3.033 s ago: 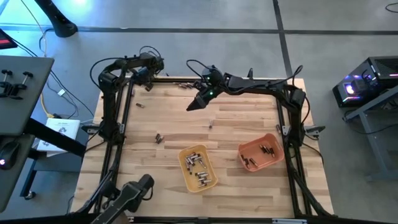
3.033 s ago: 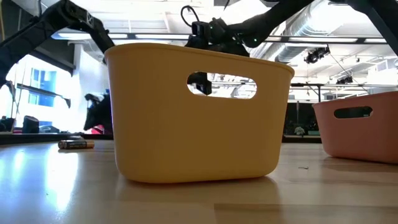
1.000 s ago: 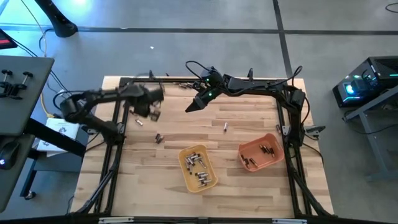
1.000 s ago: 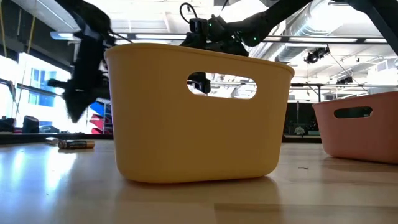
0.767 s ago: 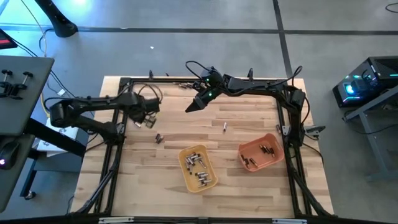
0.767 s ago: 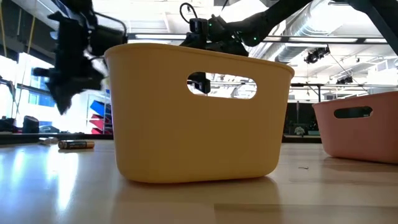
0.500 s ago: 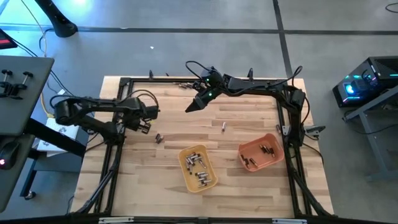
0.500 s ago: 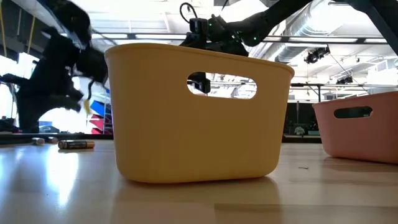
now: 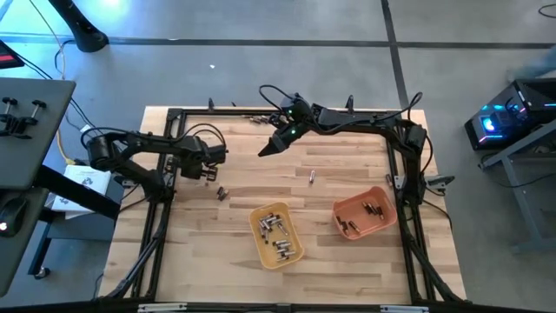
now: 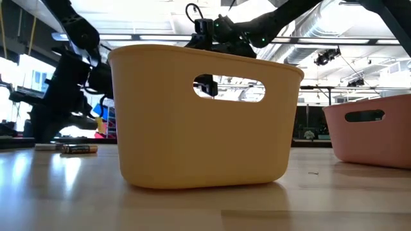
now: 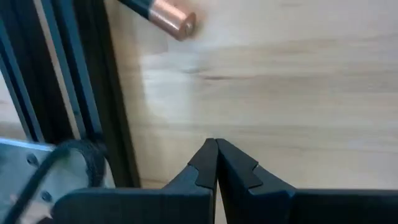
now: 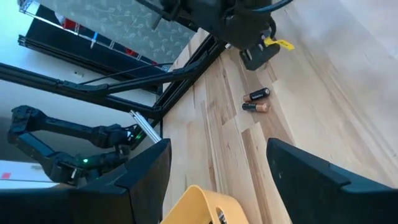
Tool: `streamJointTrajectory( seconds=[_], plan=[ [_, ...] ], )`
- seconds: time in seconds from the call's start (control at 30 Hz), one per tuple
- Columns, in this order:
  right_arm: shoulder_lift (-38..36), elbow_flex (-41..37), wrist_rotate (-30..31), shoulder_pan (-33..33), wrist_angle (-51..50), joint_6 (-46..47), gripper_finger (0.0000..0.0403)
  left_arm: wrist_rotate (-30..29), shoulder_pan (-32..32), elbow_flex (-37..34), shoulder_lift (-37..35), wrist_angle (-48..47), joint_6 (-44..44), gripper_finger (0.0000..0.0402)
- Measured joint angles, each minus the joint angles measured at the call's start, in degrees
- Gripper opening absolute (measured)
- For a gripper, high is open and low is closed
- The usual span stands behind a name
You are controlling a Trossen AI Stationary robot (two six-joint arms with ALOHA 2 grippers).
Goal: Sort batteries
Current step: Adjust the silver battery
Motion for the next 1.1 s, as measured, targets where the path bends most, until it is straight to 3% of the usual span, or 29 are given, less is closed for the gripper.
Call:
streamJointTrajectory(
  seconds=[0.2, 0.33, 0.47, 0.63, 0.73, 0.83, 0.97, 1.1],
  plan=[
    [0.0, 0.01, 0.03, 0.02, -0.05, 0.14, 0.0259, -0.68, -3.99, 4.63, -3.59, -4.02, 4.88, 0.0],
    [0.0, 0.01, -0.38, 0.11, -0.54, 0.08, 0.0259, 4.38, -10.96, 5.34, -6.76, -4.15, 8.29, 0.0],
    [0.0, 0.01, -1.72, 0.57, -2.02, -0.67, 0.0259, 12.77, -27.21, 4.58, -9.56, -2.17, 3.9, 0.0],
    [0.0, 0.0, -1.79, 1.57, -3.83, -2.55, 0.0259, 23.03, -47.44, 8.1, -10.27, 6.8, -10.69, 0.0013],
    [0.0, 0.01, -1.81, 2.75, -4.6, -3.84, 0.0259, 23.05, -54.39, 14.02, -10.15, 7.44, -18.02, 0.0031],
    [0.0, 0.01, -1.85, 4.63, -6.63, -4.97, 0.0259, 19.16, -58.23, 20.4, -9.1, 5.47, -21.3, 0.0052],
    [0.0, 0.01, -3.69, 7.84, -8.11, -5.54, 0.0259, 13.1, -62.66, 24.37, -5.13, 3.65, -13.01, 0.0085],
    [-1.74, -0.01, -4.11, 11.46, -8.74, -3.39, 0.0259, 13.54, -65.9, 24.12, 1.03, 2.88, -2.94, 0.0132]
  ],
)
